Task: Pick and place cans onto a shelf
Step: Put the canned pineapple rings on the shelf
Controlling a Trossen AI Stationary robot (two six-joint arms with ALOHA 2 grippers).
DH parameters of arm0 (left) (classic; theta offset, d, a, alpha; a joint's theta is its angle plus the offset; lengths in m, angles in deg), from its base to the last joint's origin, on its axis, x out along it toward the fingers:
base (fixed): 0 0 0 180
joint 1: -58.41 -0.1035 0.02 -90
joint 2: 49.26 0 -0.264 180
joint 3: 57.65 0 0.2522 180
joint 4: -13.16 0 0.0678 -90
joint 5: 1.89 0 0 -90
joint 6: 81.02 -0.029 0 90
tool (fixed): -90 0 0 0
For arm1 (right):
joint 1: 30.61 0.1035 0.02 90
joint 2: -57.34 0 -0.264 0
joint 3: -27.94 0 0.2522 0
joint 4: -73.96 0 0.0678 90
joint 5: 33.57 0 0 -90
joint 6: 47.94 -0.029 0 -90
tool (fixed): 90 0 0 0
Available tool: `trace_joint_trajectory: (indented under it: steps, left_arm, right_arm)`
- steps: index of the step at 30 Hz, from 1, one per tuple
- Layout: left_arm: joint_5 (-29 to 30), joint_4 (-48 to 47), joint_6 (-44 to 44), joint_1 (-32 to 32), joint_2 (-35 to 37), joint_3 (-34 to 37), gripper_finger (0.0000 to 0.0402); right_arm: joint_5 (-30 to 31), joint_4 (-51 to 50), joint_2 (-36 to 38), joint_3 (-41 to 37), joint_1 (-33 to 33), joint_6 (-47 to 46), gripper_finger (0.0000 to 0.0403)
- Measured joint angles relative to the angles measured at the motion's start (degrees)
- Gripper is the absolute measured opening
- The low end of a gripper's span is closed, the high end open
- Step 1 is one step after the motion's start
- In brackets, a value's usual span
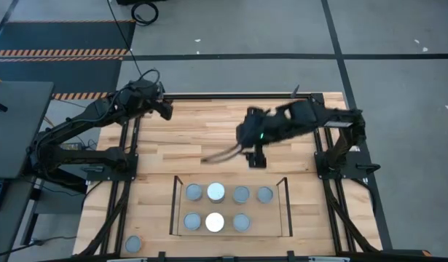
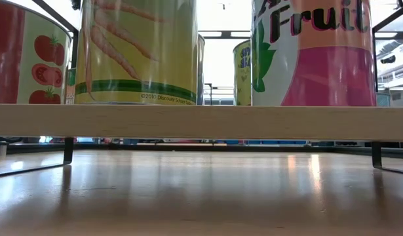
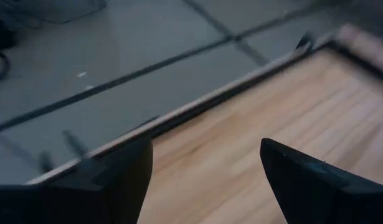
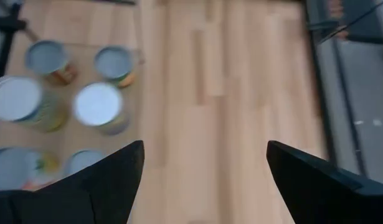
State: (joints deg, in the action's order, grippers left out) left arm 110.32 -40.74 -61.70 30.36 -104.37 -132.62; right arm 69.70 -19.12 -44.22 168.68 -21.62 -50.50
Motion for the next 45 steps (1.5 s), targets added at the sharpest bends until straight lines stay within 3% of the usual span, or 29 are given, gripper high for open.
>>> trace_joint_trajectory:
  steps: [2, 8, 15, 18, 26, 30, 34, 39, 45]
  left_arm:
    - [-2.32, 4.17, 2.34, 0.07, 0.0, -0.06, 0.03]
    - [-19.39, 12.45, 2.44, 3.8, 0.02, -0.02, 0.03]
    - [-15.8, 13.13, 9.16, 19.49, 0.0, -0.02, 0.03]
    - [-15.55, 5.92, 16.9, 26.38, -0.09, -2.37, 0.03]
    - [-12.27, -24.29, 42.5, 46.01, -4.71, -15.26, 0.03]
    - [-17.81, -29.13, 56.39, 57.59, -6.81, -16.11, 0.03]
    - [-23.18, -29.73, 63.86, 67.85, -10.36, -16.11, 0.03]
    - [-24.87, -30.11, 69.48, 76.98, -15.43, -16.11, 0.03]
    - [-22.88, -31.66, 74.05, 83.36, -22.09, -16.11, 0.03]
  right_arm:
    - [0.28, 0.4, 1.22, 0.0, -2.4, 2.1, 0.0345]
    - [0.38, 2.65, 3.33, 0.0, -9.89, 9.21, 0.0345]
    - [0.0, 4.95, 5.06, 0.0, -16.9, 18.83, 0.0345]
    - [-1.03, 4.71, 5.95, 0.0, -19.97, 21.04, 0.0345]
    - [-4.94, 4.73, 6.54, 0.0, -25.35, 20.8, 0.0345]
    - [-5.39, 4.63, 6.56, 0.0, -24.17, 18.45, 0.0345]
    - [-5.6, 3.73, 6.95, 0.0, -20.82, 15.2, 0.0345]
    - [-3.57, 3.33, 7.0, 0.0, -15.19, 7.44, 0.0345]
    - [3.77, 1.81, 7.0, 0.0, -5.26, -1.52, 0.0345]
